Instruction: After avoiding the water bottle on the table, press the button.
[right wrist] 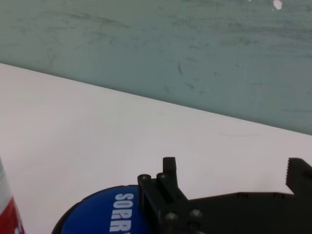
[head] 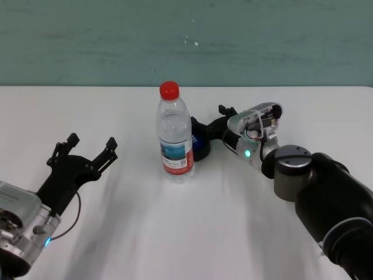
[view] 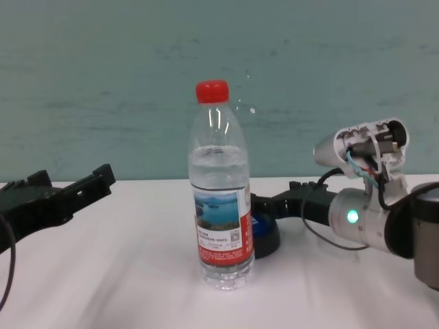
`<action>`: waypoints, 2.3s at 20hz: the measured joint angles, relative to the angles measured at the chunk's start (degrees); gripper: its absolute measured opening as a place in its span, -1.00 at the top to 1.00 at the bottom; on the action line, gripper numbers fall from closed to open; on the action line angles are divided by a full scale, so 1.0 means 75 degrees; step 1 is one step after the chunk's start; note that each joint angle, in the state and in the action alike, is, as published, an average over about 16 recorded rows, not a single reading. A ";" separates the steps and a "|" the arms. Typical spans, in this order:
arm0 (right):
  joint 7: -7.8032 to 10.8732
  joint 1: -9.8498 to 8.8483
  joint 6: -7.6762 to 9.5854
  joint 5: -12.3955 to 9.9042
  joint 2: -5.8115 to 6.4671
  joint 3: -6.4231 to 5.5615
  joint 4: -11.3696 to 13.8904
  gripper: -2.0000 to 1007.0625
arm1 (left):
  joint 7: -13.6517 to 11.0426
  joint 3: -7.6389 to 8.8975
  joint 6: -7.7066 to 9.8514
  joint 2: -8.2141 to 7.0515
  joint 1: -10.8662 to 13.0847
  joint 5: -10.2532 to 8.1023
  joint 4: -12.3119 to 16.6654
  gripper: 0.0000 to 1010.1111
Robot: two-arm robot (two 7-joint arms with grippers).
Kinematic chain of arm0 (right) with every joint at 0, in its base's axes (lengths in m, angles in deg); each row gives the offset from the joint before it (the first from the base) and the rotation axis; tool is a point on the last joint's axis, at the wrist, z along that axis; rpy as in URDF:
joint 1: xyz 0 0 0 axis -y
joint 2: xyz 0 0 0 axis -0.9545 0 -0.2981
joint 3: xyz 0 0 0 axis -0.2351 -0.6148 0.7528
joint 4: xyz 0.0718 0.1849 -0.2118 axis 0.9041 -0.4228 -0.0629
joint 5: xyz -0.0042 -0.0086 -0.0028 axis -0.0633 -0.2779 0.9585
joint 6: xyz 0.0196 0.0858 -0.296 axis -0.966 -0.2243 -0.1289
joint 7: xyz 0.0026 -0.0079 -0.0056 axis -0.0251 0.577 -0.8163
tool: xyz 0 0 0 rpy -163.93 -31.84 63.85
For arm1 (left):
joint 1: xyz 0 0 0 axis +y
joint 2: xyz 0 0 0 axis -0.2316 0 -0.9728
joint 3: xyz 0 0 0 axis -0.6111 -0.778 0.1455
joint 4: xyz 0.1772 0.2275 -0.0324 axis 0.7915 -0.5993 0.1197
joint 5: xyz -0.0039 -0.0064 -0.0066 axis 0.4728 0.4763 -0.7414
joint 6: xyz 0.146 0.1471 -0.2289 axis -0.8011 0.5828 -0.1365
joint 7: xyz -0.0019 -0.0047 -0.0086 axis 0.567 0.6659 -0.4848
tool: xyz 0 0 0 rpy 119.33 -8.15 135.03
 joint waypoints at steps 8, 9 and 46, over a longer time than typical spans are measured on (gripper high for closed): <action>-0.0049 -0.0196 0.0170 0.0033 0.0050 0.0001 0.0383 -0.99 | 0.0000 0.0000 0.0000 0.0000 0.0000 -0.0001 0.0000 -1.00; -0.0062 -0.0242 0.0193 0.0037 0.0064 0.0002 0.0483 -0.99 | 0.0000 0.0000 0.0000 0.0000 0.0000 -0.0001 0.0000 -1.00; -0.1257 -0.3440 0.1033 0.0429 0.0727 -0.0380 0.5764 -0.99 | 0.0000 0.0000 0.0000 0.0000 0.0000 0.0000 0.0000 -1.00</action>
